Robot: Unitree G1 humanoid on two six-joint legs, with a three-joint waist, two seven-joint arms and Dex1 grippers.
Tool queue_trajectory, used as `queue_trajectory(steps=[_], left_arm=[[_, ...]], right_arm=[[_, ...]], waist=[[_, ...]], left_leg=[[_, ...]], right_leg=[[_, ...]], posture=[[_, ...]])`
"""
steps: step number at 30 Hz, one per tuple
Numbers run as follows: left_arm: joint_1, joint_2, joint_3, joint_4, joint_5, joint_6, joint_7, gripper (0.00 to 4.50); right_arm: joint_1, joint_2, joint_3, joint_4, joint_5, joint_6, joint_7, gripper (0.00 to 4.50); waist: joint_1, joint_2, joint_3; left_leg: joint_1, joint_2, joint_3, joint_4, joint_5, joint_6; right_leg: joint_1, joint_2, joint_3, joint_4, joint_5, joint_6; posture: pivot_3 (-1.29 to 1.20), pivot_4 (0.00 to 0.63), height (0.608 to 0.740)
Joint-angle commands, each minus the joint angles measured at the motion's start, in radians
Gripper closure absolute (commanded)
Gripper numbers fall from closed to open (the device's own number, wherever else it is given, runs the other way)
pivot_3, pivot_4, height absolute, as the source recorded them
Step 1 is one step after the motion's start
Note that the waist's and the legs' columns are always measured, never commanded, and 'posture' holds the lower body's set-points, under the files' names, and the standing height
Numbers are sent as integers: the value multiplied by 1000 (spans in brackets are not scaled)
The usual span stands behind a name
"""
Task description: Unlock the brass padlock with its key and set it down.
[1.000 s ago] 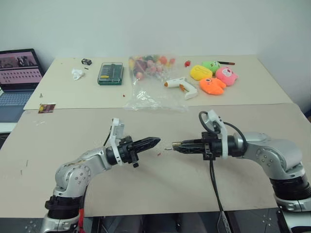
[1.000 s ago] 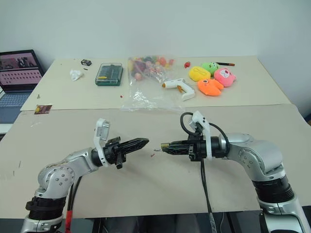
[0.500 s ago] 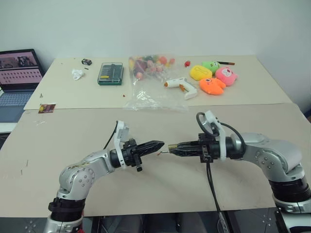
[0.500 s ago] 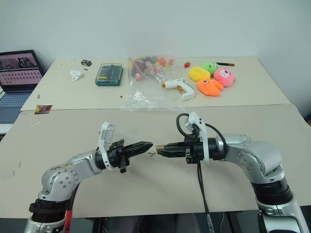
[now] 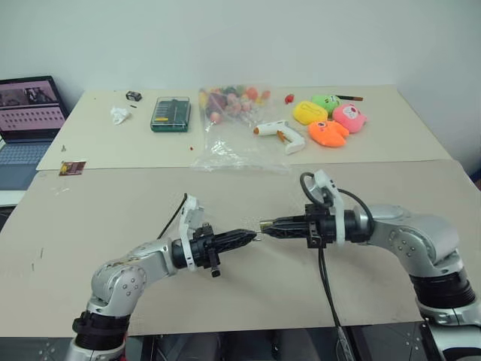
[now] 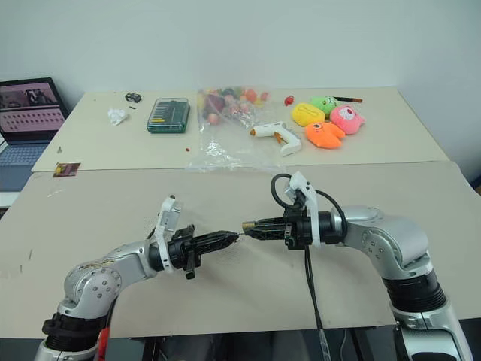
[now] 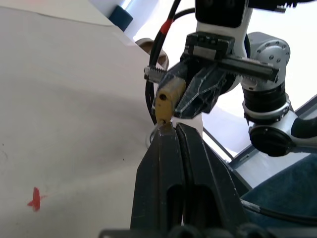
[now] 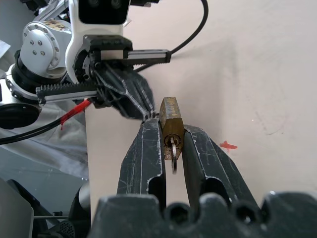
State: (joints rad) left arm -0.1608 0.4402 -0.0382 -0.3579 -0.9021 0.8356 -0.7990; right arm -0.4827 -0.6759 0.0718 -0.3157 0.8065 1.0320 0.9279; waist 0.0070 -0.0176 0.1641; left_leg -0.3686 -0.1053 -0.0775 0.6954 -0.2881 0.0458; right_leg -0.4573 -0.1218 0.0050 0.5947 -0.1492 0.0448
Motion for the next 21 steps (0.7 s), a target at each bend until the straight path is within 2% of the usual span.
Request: queue_trajectory(steps=[1, 9, 15, 18, 21], left_arm=[[15, 12, -16, -10, 33, -41, -34, 4436], [13, 10, -14, 43, 94, -94, -52, 4436], [43, 57, 8, 22, 134, -128, -78, 4436], [72, 113, 36, -3, 166, -172, -101, 3697], [98, 164, 57, -20, 264, -309, -127, 2448]], right_arm=[[-35, 7, -22, -16, 10, -18, 1, 4331], [-45, 20, -71, -58, 89, 33, -37, 4331], [-57, -65, -71, 91, -4, 9, -24, 4331], [-90, -88, -61, 161, -21, 36, -14, 4331], [-115, -91, -26, 207, -32, 77, -4, 4331]], waist=[[1, 0, 0], [2, 0, 0], [3, 0, 0], [-3, 0, 0], [-5, 0, 0]], left_leg=[[0, 0, 0, 0, 0, 0], [0, 0, 0, 0, 0, 0], [0, 0, 0, 0, 0, 0], [0, 0, 1, 0, 0, 1], [0, 1, 1, -1, 0, 0]], right_leg=[[0, 0, 0, 0, 0, 0], [0, 0, 0, 0, 0, 0], [0, 0, 0, 0, 0, 0], [-1, 0, 0, 0, 0, 0], [-1, 1, 0, 0, 0, 0]], posture=[[0, 150, 740], [0, 150, 740], [0, 150, 740], [0, 150, 740], [0, 150, 740]])
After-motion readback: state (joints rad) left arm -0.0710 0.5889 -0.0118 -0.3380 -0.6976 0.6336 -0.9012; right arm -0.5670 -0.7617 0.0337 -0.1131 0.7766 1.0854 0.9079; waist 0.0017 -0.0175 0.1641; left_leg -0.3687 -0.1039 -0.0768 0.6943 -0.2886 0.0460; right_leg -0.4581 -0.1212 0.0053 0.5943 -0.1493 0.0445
